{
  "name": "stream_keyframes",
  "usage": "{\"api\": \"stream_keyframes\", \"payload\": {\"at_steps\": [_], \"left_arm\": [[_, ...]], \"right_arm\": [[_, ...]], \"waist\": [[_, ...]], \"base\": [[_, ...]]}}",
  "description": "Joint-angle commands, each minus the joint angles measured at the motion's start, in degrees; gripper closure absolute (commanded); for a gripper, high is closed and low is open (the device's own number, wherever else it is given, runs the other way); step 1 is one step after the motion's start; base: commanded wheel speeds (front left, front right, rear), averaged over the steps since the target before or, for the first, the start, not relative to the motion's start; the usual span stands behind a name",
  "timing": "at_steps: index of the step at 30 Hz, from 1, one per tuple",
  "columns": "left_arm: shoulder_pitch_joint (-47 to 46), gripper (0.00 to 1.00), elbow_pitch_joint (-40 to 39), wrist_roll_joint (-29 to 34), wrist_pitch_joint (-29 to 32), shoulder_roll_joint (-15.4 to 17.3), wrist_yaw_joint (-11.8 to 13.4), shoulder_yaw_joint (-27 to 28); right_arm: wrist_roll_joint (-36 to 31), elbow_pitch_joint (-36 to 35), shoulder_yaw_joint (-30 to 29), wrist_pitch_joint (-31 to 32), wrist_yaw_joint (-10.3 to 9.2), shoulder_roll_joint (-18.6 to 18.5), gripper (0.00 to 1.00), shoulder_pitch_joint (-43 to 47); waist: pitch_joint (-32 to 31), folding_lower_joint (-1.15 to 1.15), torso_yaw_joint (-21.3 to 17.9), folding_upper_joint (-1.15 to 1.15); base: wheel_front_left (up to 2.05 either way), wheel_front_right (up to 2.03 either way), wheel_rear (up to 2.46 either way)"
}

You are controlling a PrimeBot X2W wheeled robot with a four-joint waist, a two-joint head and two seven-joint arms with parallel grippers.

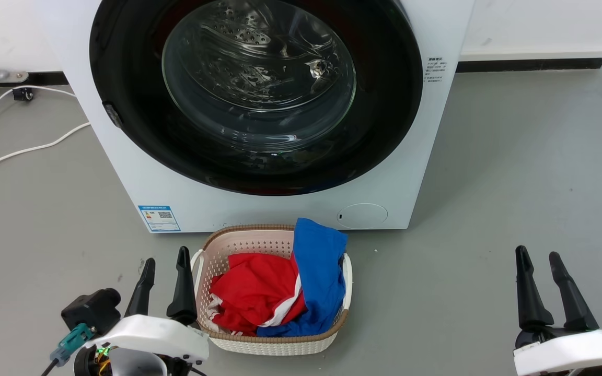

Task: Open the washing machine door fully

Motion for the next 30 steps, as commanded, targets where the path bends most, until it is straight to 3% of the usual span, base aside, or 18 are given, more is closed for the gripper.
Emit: {"api": "stream_keyframes", "payload": {"at_steps": [1, 30], "left_arm": [[0.1, 0.00, -1.0, 1.9, -0.7, 0.4, 0.3, -0.4], [1.9, 0.00, -2.4, 17.0, -4.5, -0.6, -0.6, -1.3]], "right_arm": [[-1.9, -1.2, -0.1, -0.6, 0.11, -0.1, 0.00, 0.0], [-13.4, -4.6, -0.6, -4.5, 0.13, 0.0, 0.00, 3.0]], "waist": [[0.0, 0.00, 0.0, 0.00], [0.0, 0.00, 0.1, 0.00]], "base": [[0.00, 0.00, 0.00], [0.00, 0.00, 0.00]]}}
